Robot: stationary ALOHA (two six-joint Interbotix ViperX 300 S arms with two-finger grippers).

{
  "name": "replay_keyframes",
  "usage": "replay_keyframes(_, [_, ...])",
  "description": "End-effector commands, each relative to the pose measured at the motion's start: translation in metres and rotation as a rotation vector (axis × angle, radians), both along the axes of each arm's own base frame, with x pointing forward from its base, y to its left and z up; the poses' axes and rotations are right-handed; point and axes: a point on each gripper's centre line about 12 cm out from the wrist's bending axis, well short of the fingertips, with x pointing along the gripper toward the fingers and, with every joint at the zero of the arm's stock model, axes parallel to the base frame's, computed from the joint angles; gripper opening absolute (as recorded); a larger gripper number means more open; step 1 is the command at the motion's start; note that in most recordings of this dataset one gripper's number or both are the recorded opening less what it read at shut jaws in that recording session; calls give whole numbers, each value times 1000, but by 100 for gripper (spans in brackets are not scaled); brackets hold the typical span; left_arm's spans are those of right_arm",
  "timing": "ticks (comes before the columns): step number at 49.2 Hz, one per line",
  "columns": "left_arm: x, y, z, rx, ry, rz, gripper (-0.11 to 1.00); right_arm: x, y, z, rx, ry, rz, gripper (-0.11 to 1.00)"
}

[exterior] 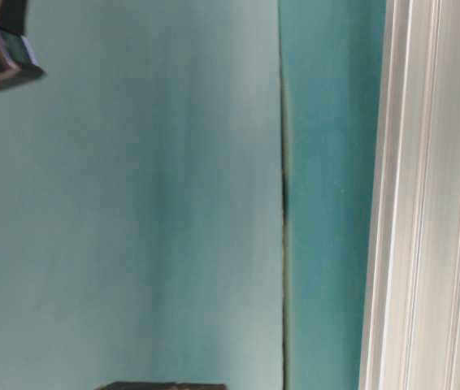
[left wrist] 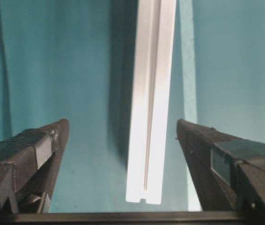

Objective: Lift the metal rail with both hands.
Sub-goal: 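Slide both grippers inward along the rail toward its middle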

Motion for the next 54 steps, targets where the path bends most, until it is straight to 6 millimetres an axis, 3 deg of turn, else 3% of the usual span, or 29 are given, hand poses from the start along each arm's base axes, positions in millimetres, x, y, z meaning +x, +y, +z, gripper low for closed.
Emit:
replay_keyframes(1, [4, 1, -1, 4, -10, 0, 97, 6, 4, -4, 2, -2, 13, 100])
replay_keyframes(22, [9, -1, -38, -14, 65, 10, 97, 12, 8, -25, 6, 3, 13, 100])
replay_keyframes(37, [12, -12, -54, -28, 77, -4, 97, 14, 10, -40, 3, 10, 16, 100])
replay_keyframes(54, [17, -8, -70, -28, 88, 4, 97, 9, 10, -53, 6, 0, 5, 100])
